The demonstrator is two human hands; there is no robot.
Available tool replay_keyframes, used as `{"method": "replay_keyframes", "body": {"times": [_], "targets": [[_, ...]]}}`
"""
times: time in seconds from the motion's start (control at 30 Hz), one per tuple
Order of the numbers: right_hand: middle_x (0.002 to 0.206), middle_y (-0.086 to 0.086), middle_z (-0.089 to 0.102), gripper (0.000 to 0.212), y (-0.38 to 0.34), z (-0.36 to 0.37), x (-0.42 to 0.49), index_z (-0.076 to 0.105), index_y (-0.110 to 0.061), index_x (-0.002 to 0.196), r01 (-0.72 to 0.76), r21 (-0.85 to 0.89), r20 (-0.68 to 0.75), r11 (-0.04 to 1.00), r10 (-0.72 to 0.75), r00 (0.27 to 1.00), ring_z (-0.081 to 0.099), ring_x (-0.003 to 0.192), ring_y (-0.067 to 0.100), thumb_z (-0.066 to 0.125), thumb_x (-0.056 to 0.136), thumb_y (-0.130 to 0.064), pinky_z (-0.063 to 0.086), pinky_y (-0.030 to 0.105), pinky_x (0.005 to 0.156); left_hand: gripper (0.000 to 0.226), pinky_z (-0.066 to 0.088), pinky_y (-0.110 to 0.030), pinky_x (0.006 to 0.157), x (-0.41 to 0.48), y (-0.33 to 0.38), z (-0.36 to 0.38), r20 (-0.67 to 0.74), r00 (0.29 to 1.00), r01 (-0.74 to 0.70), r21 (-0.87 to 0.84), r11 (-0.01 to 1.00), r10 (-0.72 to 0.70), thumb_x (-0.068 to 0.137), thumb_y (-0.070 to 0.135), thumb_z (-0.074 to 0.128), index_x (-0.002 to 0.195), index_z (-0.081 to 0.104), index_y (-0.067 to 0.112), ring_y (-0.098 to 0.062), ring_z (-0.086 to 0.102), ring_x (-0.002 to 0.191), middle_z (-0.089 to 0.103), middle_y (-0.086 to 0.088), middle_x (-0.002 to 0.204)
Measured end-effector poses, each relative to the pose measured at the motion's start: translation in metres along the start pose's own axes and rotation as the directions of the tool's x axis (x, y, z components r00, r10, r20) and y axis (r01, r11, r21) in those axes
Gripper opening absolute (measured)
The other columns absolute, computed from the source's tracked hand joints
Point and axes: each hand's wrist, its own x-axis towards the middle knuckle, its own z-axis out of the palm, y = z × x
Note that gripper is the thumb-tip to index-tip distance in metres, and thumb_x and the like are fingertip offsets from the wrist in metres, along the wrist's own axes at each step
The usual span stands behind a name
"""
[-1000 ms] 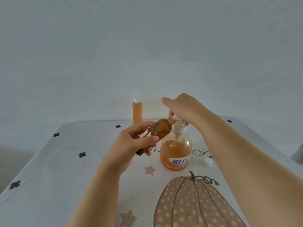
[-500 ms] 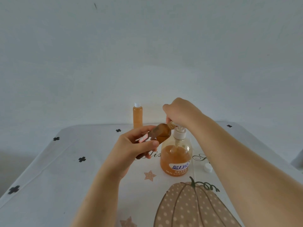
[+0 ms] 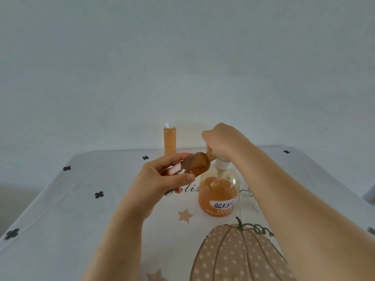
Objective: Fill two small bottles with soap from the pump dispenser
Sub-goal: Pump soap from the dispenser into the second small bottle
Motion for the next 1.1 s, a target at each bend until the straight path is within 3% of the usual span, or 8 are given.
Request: {"method": "replay_keyframes", "body": {"times": [0.17, 0.37, 0.47, 0.67, 0.83, 1.1], "targets": [[0.097, 0.010, 0.074, 0.034, 0.002, -0.002, -0.004, 0.072, -0.006, 0.095, 0.007, 0.017, -0.018, 1.000, -0.006, 1.000, 0.056, 0.071, 0.025, 0.042, 0.090, -0.021, 0.044, 0.033, 0.071, 0.039, 0.043, -0.018, 0.051, -0.002, 0.004, 0.004, 0.023, 1.000, 0.006, -0.005, 1.000, -0.006, 0.062, 0.021, 0.082, 0.097, 0.080, 0.037, -0.014, 0.056, 0.057, 0.070, 0.000, 0.078], [0.095, 0.009, 0.074, 0.037, -0.004, -0.017, -0.011, 0.073, -0.005, 0.100, 0.017, -0.004, -0.016, 1.000, -0.017, 1.000, 0.054, 0.060, 0.023, 0.040, 0.090, -0.017, 0.046, 0.032, 0.070, 0.035, 0.053, -0.025, 0.055, -0.005, 0.006, 0.007, 0.070, 0.997, -0.035, -0.042, 0.999, 0.038, 0.069, 0.022, 0.077, 0.099, 0.079, 0.039, -0.017, 0.068, 0.072, 0.074, -0.003, 0.085], [0.100, 0.012, 0.075, 0.035, -0.009, -0.019, -0.011, 0.072, -0.003, 0.099, 0.009, -0.045, 0.019, 0.999, -0.008, 1.000, 0.054, 0.055, 0.023, 0.040, 0.092, -0.014, 0.047, 0.031, 0.072, 0.040, 0.048, -0.020, 0.052, -0.005, 0.007, 0.007, 0.041, 0.998, -0.039, -0.028, 0.999, 0.040, 0.067, 0.021, 0.076, 0.106, 0.077, 0.031, -0.012, 0.064, 0.063, 0.073, -0.002, 0.078], [0.109, 0.012, 0.073, 0.032, -0.008, -0.016, -0.014, 0.073, -0.005, 0.107, -0.001, -0.038, 0.023, 0.999, 0.002, 1.000, 0.058, 0.075, 0.026, 0.044, 0.093, -0.007, 0.051, 0.033, 0.084, 0.044, 0.045, -0.016, 0.050, -0.005, 0.008, 0.007, 0.030, 0.999, -0.030, -0.024, 0.999, 0.030, 0.066, 0.019, 0.077, 0.110, 0.075, 0.023, -0.009, 0.061, 0.056, 0.072, 0.000, 0.075], [0.093, 0.008, 0.074, 0.033, -0.005, -0.013, -0.011, 0.075, -0.007, 0.099, 0.004, -0.017, -0.011, 1.000, -0.005, 1.000, 0.057, 0.069, 0.024, 0.045, 0.088, -0.017, 0.046, 0.032, 0.072, 0.045, 0.046, -0.019, 0.053, -0.003, 0.005, 0.005, 0.015, 1.000, -0.019, 0.003, 1.000, 0.019, 0.062, 0.026, 0.080, 0.106, 0.078, 0.031, -0.012, 0.060, 0.059, 0.073, -0.003, 0.081], [0.091, 0.009, 0.070, 0.033, 0.005, -0.002, -0.004, 0.071, -0.006, 0.095, 0.036, 0.021, -0.011, 0.999, -0.036, 0.999, 0.053, 0.069, 0.024, 0.042, 0.091, -0.023, 0.041, 0.032, 0.066, 0.047, 0.042, -0.016, 0.050, -0.001, 0.001, 0.001, 0.000, 1.000, 0.017, 0.003, 1.000, -0.017, 0.060, 0.021, 0.083, 0.106, 0.079, 0.029, -0.015, 0.054, 0.056, 0.071, -0.001, 0.086]]}}
